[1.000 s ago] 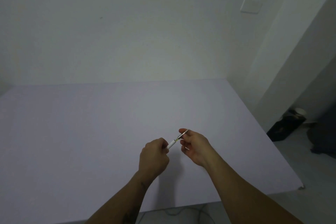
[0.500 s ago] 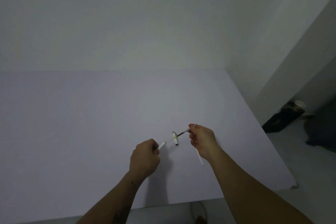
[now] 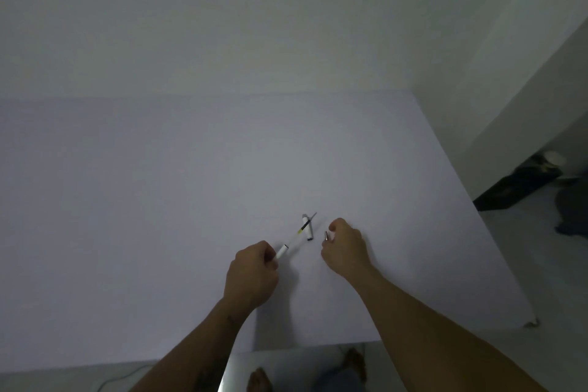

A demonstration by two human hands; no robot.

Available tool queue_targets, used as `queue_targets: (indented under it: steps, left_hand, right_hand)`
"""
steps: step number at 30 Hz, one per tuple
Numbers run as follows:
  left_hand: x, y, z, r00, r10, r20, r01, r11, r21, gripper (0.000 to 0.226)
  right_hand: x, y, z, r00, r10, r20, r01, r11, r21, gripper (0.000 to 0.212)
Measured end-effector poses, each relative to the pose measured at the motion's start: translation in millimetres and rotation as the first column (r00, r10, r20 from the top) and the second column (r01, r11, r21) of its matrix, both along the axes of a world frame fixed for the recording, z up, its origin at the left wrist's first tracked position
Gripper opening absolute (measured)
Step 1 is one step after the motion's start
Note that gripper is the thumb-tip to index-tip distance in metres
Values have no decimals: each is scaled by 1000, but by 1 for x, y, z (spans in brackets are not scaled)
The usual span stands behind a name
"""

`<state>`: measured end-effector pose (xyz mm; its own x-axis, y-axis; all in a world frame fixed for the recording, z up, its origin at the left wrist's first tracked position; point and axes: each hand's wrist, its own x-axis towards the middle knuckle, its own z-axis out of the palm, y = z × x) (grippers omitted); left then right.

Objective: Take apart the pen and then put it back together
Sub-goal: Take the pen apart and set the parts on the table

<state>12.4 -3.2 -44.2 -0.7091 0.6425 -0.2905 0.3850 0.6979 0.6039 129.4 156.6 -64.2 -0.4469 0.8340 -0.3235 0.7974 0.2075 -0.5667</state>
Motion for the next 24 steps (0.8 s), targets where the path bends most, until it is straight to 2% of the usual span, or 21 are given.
queue_targets:
  steps: [4,8,10,11,13,15,19,21,23,24]
  left_hand:
    - [1,-1,-3,999,28,17,-28,1000,7,10]
    - [3,-1,-4,999,43,33,-43,999,20,11]
    - [4,1,-3,999,38,31,-39,999,32,10]
    - [5,2,-3,999,33,27,-34,999,39,11]
    - [9,7,-2,1000,12,17,-13,999,51,13]
    - [14,13,0,1000,-17,6,17,998,63,16]
    - [20,24,6,997,-74,-15,74,995,65,14]
    - [23,28,8,996,-87,-12,87,995,56,13]
    - [25,31,8,996,-90,-4,91,994,53,14]
    - [25,33,7,996,-89,-2,89,995,53,13]
  right_hand:
    - [-6,-5,-2,993,99,71,-108,986,131,23]
    - [-7,-8,0,998,64,17,-65,991,121,18]
    - [-8,-11,3,991,-58,-123,54,998,-39,18]
    - [-10,-13,6,966,-153,-208,110,973,-203,17]
    - [-12,-16,14,882,-362,-303,146,820,-553,11]
    - [-12,-16,20,831,-467,-304,137,701,-700,11]
    - [-6,-4,35,794,-511,-329,159,698,-698,8]
    - [0,11,44,747,-561,-357,212,710,-672,9]
    - [9,30,49,737,-558,-381,291,771,-567,15]
    - [16,39,49,787,-499,-362,311,828,-466,16]
